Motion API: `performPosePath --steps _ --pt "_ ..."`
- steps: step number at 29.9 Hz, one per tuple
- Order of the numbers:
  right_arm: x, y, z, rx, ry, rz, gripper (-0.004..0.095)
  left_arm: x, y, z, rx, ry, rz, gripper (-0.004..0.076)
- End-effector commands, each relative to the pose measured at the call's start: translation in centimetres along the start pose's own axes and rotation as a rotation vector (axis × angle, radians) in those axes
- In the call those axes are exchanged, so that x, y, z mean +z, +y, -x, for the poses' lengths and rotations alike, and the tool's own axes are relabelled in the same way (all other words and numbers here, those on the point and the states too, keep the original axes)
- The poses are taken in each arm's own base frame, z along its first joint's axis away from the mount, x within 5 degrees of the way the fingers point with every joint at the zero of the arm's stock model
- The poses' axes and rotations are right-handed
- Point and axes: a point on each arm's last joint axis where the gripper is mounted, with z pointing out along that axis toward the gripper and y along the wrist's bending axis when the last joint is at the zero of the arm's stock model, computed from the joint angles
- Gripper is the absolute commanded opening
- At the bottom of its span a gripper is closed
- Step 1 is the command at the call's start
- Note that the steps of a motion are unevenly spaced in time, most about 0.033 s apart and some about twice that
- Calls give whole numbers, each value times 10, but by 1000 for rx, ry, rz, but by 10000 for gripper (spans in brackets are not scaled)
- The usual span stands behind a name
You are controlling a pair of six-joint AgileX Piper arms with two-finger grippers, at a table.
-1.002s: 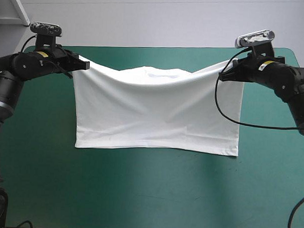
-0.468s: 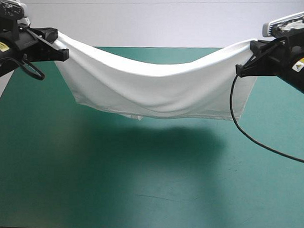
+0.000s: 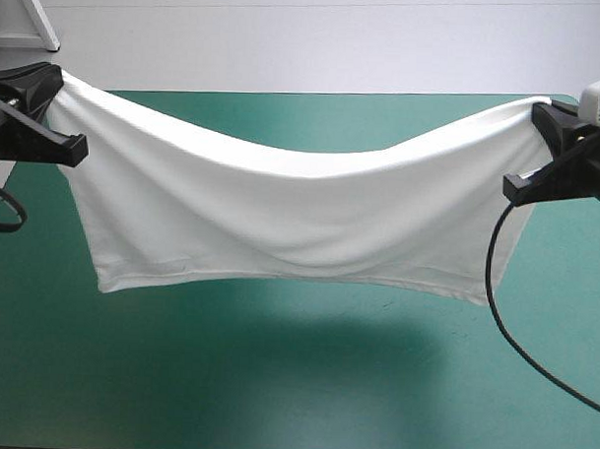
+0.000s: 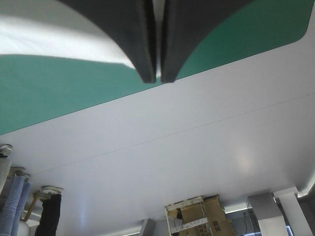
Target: Fold the cloth
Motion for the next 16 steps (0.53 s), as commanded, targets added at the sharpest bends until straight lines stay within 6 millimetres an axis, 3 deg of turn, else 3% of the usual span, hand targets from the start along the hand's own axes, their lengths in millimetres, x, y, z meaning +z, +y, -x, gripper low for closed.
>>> performPosePath --steps 1,6,10,16 --pt "-31 2 17 -15 -153 -31 -17 -28 -3 16 1 -134 32 19" --pt "-49 6 17 -23 -177 -32 -17 -37 -6 15 -2 -134 28 19" --pt "-50 6 17 -23 -174 -30 -17 -36 -6 15 -11 -130 25 19" --pt "-25 3 14 -5 -118 -11 -18 -10 0 12 -30 -90 19 19"
